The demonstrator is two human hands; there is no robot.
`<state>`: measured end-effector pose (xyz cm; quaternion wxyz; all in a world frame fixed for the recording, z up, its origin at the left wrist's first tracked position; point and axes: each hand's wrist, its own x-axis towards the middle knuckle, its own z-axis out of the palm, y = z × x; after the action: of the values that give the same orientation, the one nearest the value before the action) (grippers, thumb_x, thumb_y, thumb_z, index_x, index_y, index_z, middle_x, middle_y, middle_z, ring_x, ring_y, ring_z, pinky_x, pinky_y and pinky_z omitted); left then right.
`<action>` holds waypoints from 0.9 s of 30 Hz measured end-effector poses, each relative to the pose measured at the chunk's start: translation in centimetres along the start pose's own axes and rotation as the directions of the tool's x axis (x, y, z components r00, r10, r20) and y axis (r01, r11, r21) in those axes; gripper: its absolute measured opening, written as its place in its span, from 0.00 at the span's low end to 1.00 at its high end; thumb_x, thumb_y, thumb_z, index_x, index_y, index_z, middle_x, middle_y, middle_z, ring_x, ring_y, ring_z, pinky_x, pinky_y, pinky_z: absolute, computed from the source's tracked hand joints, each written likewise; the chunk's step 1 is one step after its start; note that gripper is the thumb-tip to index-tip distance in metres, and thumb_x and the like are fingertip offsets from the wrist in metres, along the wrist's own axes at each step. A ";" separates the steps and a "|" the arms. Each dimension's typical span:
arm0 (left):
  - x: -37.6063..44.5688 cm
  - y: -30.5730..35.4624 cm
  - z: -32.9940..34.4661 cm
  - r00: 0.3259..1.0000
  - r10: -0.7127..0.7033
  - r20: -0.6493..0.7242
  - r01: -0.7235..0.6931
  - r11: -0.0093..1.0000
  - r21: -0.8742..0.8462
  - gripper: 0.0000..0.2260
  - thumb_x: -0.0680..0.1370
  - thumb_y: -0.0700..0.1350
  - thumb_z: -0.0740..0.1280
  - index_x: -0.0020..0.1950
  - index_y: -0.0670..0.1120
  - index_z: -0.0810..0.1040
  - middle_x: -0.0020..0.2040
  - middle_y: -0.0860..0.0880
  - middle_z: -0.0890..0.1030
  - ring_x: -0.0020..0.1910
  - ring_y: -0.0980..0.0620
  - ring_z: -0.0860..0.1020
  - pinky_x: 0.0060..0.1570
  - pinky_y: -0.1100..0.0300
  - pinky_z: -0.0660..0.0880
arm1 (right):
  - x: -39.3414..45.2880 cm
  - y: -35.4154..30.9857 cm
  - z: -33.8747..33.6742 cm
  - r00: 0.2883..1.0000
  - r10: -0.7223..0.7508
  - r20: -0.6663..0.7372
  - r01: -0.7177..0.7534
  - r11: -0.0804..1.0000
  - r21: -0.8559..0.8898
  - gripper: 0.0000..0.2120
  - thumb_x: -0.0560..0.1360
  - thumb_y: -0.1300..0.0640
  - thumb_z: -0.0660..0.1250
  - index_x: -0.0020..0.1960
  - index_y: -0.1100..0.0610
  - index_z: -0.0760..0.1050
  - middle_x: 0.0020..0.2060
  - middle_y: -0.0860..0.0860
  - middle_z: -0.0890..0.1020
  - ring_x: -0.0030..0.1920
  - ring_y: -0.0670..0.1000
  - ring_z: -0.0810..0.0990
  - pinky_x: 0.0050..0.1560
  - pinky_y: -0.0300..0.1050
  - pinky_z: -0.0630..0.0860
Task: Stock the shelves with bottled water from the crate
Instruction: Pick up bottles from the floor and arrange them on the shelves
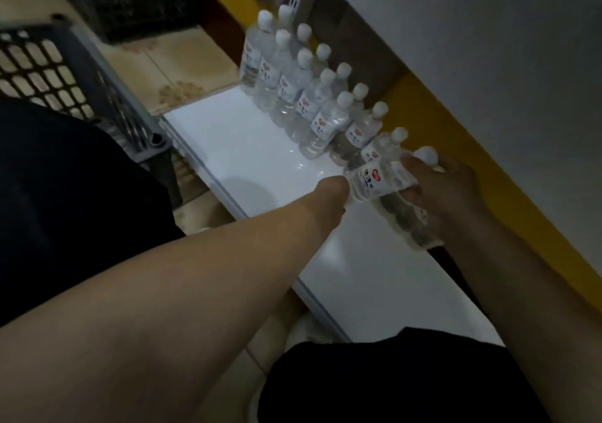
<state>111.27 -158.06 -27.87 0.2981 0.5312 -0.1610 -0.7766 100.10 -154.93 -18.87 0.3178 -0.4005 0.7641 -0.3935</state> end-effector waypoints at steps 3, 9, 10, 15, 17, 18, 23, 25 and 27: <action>3.3 1.3 -0.7 0.999 -0.028 -0.038 0.026 0.999 -0.042 0.19 0.83 0.37 0.56 0.74 0.38 0.65 0.73 0.40 0.67 0.72 0.42 0.67 0.68 0.51 0.68 | 4.3 0.3 2.7 0.999 -0.015 0.041 0.018 0.998 -0.067 0.09 0.74 0.52 0.73 0.53 0.53 0.81 0.44 0.45 0.82 0.49 0.51 0.83 0.54 0.54 0.81; 7.8 2.4 -2.1 1.000 0.000 0.020 0.002 0.997 -0.081 0.19 0.80 0.35 0.61 0.71 0.43 0.70 0.69 0.43 0.72 0.66 0.47 0.71 0.67 0.47 0.70 | 11.1 1.8 6.8 0.989 -0.107 0.100 0.135 0.935 -0.329 0.16 0.69 0.42 0.72 0.49 0.52 0.82 0.47 0.52 0.85 0.47 0.55 0.84 0.52 0.59 0.81; 8.2 2.5 -2.1 0.999 0.004 0.036 -0.002 0.998 -0.069 0.19 0.79 0.35 0.61 0.70 0.43 0.70 0.68 0.43 0.72 0.65 0.48 0.71 0.67 0.47 0.70 | 11.9 2.2 7.2 0.987 -0.126 0.100 0.154 0.921 -0.359 0.18 0.70 0.41 0.71 0.51 0.53 0.82 0.47 0.52 0.85 0.47 0.55 0.84 0.52 0.59 0.81; 10.1 3.2 -2.0 0.994 0.026 0.102 -0.037 0.993 0.111 0.23 0.79 0.33 0.57 0.74 0.46 0.66 0.73 0.45 0.67 0.71 0.46 0.66 0.69 0.45 0.68 | 14.8 3.2 9.1 0.977 -0.181 0.111 0.211 0.898 -0.387 0.20 0.71 0.41 0.70 0.55 0.55 0.81 0.49 0.53 0.85 0.49 0.56 0.83 0.53 0.57 0.81; 10.6 3.3 -2.3 0.992 0.031 0.119 -0.052 0.983 0.177 0.24 0.80 0.35 0.56 0.76 0.47 0.62 0.75 0.46 0.64 0.72 0.45 0.65 0.69 0.45 0.67 | 15.6 3.5 9.8 0.976 -0.180 0.124 0.215 0.899 -0.382 0.19 0.72 0.43 0.71 0.57 0.54 0.80 0.51 0.52 0.84 0.52 0.55 0.82 0.55 0.56 0.80; 10.9 3.2 -2.4 0.992 0.031 0.120 -0.055 0.978 0.200 0.25 0.80 0.35 0.56 0.77 0.48 0.61 0.75 0.46 0.64 0.72 0.45 0.65 0.69 0.46 0.67 | 15.8 3.5 10.1 0.976 -0.177 0.128 0.214 0.896 -0.389 0.18 0.73 0.44 0.71 0.58 0.53 0.79 0.52 0.51 0.84 0.53 0.55 0.82 0.57 0.57 0.79; 11.5 3.3 -2.8 0.983 0.054 0.177 -0.103 0.955 0.278 0.29 0.78 0.34 0.60 0.77 0.53 0.61 0.75 0.46 0.65 0.73 0.44 0.64 0.68 0.44 0.68 | 16.4 3.9 11.1 0.971 -0.219 0.096 0.239 0.874 -0.423 0.18 0.77 0.47 0.68 0.63 0.54 0.75 0.59 0.52 0.80 0.58 0.53 0.77 0.62 0.53 0.74; 11.5 3.4 -2.7 0.977 0.069 0.200 -0.126 0.950 0.287 0.28 0.78 0.36 0.62 0.76 0.54 0.61 0.74 0.46 0.65 0.72 0.44 0.64 0.67 0.43 0.67 | 16.4 4.0 11.1 0.969 -0.240 0.058 0.241 0.869 -0.431 0.19 0.78 0.49 0.67 0.66 0.54 0.74 0.61 0.52 0.79 0.62 0.54 0.76 0.63 0.52 0.73; 11.4 3.6 -2.7 0.974 0.073 0.216 -0.136 0.947 0.292 0.29 0.78 0.38 0.63 0.76 0.55 0.61 0.74 0.46 0.65 0.72 0.44 0.64 0.67 0.43 0.67 | 16.4 4.0 11.1 0.972 -0.234 0.028 0.224 0.881 -0.416 0.19 0.79 0.50 0.65 0.68 0.55 0.73 0.62 0.52 0.79 0.62 0.54 0.76 0.63 0.51 0.73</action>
<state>111.80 -167.89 -35.22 0.2355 0.4799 -0.3366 -0.7752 99.70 -171.46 -30.53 0.1674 -0.5418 0.7813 -0.2609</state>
